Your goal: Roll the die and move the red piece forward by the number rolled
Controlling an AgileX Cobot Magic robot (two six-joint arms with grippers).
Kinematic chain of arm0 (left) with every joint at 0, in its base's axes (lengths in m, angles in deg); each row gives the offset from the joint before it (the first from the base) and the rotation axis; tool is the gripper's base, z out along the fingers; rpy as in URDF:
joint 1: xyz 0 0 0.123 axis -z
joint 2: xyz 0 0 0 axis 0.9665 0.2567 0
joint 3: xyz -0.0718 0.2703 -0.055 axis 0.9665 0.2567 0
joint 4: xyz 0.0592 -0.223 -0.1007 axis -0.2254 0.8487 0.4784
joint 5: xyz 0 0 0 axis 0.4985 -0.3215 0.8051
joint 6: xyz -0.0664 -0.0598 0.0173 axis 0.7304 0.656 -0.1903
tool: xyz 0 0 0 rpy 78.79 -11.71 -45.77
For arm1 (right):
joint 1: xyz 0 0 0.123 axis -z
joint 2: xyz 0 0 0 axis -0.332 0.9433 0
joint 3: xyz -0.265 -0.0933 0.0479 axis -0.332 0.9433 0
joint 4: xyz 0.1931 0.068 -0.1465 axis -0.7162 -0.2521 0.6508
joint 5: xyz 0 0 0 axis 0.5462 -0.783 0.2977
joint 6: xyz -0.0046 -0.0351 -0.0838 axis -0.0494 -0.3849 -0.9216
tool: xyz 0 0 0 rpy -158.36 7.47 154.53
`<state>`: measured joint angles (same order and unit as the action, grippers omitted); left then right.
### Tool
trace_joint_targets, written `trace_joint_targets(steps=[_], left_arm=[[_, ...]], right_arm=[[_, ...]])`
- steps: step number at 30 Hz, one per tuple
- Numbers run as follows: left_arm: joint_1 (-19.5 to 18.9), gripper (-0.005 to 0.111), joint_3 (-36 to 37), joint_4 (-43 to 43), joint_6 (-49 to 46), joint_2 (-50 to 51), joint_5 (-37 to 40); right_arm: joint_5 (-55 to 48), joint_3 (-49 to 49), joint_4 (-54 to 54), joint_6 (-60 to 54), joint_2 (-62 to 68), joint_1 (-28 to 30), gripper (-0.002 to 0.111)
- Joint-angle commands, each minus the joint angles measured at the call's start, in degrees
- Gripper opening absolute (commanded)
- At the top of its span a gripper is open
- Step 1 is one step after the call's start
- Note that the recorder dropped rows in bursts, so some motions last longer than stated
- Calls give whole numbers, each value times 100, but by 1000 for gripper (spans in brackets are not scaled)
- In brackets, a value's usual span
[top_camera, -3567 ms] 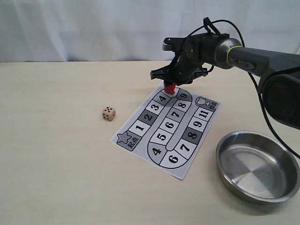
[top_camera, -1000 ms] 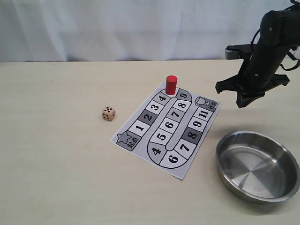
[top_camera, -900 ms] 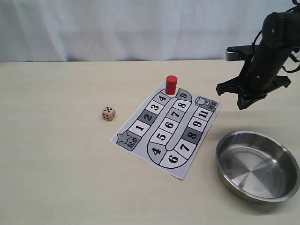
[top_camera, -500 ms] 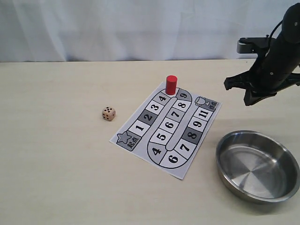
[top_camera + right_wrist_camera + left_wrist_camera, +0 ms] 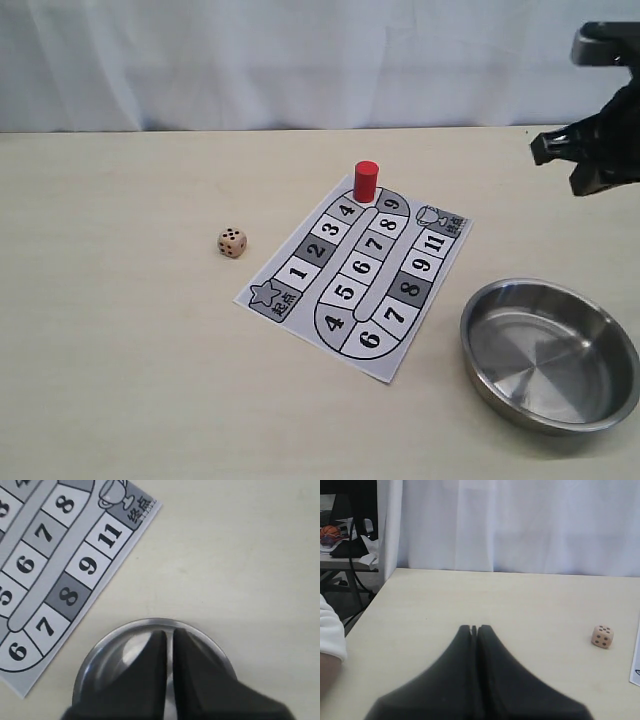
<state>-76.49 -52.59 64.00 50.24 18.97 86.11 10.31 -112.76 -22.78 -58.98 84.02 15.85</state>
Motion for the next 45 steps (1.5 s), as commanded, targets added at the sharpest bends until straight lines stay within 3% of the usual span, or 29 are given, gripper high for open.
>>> trace_joint_targets(steps=[1, 7, 21, 27, 35, 40, 45], left_arm=[[1, 0, 11, -6, 29, -6, -59], [1, 0, 11, -6, 29, -6, -59], [1, 0, 11, 5, 29, -6, -28], [1, 0, 11, 5, 29, -6, -47], [1, 0, 11, 5, 29, -6, -47], [1, 0, 11, -7, 29, -6, -50], [1, 0, 11, -7, 29, -6, -50]], right_arm=[[118, 277, 57, -50, -1034, 36, 4], [59, 581, 57, -50, -2523, 36, 4], [58, 1548, 54, -50, -8307, 36, 4], [-139, 1896, 92, -119, -8592, 13, 4], [2587, 3920, 53, -119, -8592, 13, 4], [4693, 5676, 53, -119, -8592, 13, 4], [5535, 6400, 53, -119, -8592, 13, 4]])
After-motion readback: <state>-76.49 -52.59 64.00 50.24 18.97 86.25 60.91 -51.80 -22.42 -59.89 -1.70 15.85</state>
